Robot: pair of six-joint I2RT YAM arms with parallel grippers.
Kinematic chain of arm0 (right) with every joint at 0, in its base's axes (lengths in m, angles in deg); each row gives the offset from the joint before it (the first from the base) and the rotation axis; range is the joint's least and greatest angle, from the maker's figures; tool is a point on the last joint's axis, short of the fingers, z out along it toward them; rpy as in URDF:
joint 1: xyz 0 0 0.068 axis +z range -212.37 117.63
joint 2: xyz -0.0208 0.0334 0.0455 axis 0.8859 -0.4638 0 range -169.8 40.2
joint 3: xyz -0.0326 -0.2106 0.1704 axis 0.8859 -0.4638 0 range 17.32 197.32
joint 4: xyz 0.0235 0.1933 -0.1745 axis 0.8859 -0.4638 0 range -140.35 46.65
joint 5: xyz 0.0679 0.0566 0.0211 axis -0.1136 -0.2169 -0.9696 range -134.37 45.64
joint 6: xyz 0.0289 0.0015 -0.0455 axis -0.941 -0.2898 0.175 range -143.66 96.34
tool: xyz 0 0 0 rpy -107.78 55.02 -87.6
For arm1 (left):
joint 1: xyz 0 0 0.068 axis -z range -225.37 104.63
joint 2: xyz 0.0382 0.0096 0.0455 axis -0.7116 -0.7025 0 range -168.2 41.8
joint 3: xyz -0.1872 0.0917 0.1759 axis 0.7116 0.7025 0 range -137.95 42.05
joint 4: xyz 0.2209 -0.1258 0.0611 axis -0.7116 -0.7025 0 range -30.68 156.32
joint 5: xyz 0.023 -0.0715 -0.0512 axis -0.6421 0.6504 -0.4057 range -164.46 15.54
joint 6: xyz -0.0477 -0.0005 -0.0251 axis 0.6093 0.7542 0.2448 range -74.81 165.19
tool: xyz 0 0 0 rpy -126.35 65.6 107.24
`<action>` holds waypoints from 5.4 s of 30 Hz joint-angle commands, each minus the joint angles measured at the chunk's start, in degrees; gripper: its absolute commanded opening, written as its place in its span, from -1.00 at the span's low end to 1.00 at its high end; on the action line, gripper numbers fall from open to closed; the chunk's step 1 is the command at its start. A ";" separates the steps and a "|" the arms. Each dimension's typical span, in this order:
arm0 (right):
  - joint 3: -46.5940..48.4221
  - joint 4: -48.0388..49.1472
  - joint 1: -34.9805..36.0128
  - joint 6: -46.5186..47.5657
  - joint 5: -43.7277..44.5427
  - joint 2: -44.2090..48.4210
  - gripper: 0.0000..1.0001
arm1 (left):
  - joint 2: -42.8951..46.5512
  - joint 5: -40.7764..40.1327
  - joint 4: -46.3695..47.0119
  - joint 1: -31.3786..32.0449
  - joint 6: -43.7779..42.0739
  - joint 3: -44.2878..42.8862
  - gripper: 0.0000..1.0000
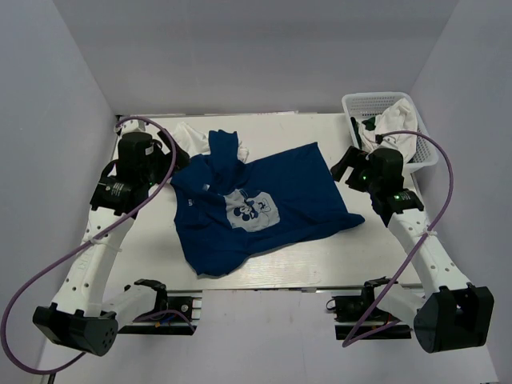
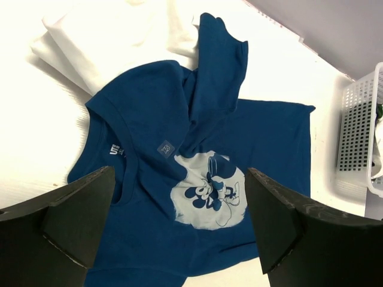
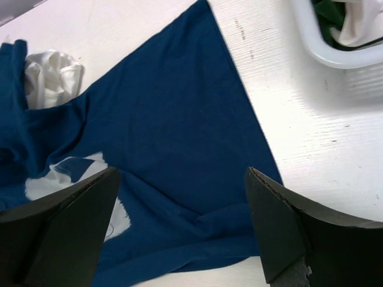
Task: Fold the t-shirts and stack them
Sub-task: Put the neatly folded tshirt into the corner of the board with the left arm
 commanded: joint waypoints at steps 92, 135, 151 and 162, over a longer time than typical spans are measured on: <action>-7.24 1.70 27.89 16.77 14.70 -0.01 0.81 | -58.94 6.26 -13.40 5.80 -34.63 -37.30 0.96; -10.76 1.35 24.37 14.84 12.51 4.21 0.81 | -61.06 6.26 -6.73 8.34 -21.03 -54.79 -1.00; -10.50 0.91 23.92 15.28 11.80 3.42 0.81 | -67.49 13.03 -4.61 8.87 -20.31 -52.24 0.98; -9.71 0.82 23.92 15.10 9.69 3.16 0.81 | -55.71 4.46 -1.44 7.20 -19.61 -47.50 0.98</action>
